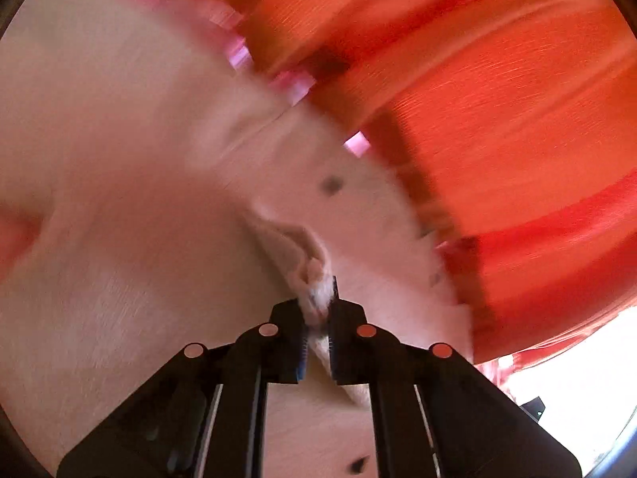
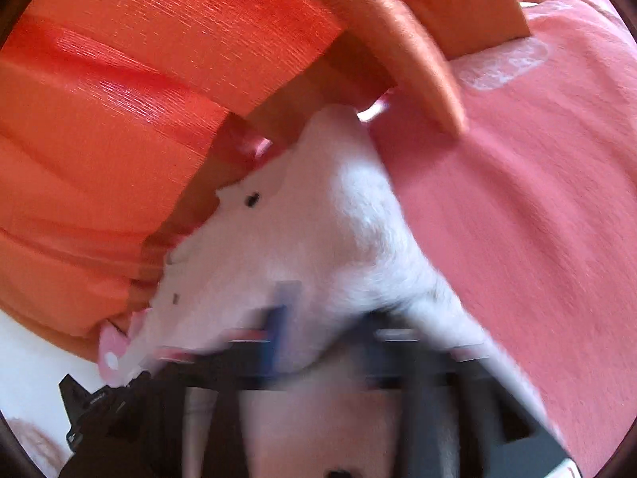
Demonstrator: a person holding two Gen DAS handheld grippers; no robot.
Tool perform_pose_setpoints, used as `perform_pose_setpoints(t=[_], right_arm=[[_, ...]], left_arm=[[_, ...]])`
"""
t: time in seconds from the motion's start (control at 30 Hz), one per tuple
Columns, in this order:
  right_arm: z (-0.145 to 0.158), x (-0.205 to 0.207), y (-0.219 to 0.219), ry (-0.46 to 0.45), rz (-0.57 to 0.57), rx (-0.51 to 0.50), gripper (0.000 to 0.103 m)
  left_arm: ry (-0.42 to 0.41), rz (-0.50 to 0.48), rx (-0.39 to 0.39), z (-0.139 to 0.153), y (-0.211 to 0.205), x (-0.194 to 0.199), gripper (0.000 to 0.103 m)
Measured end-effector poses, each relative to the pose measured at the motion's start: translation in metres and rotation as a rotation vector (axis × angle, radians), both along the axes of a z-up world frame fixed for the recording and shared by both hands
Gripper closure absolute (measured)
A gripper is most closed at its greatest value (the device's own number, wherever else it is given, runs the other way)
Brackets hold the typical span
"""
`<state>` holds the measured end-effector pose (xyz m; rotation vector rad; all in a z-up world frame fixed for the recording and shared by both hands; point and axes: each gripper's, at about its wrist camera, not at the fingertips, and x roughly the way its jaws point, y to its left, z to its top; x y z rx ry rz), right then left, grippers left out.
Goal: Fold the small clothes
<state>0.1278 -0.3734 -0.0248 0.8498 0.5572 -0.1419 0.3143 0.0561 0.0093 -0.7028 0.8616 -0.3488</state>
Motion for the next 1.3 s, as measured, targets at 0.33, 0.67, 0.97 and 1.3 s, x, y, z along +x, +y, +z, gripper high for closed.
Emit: perform_pose_setpoints(t=[0.33, 0.67, 0.97, 1.3], right_arm=[[-0.020, 0.005, -0.007, 0.097, -0.047, -0.054, 0.098], [0.011, -0.001, -0.004, 0.168, -0.118, -0.115, 0.094], [-0.001, 0.032, 0.016, 0.271, -0.060, -0.328, 0.103], [0.039, -0.007, 0.061, 0.142, -0.121, -0.414, 0.092]], left_arm=[[0.015, 0.013, 0.219, -0.028, 0.000, 0.011, 0.096], [0.002, 0.013, 0.248, -0.029, -0.008, 0.009, 0.095], [-0.001, 0.021, 0.241, -0.033, -0.003, 0.006, 0.094], [-0.013, 0.275, 0.135, 0.013, 0.074, -0.024, 0.046]])
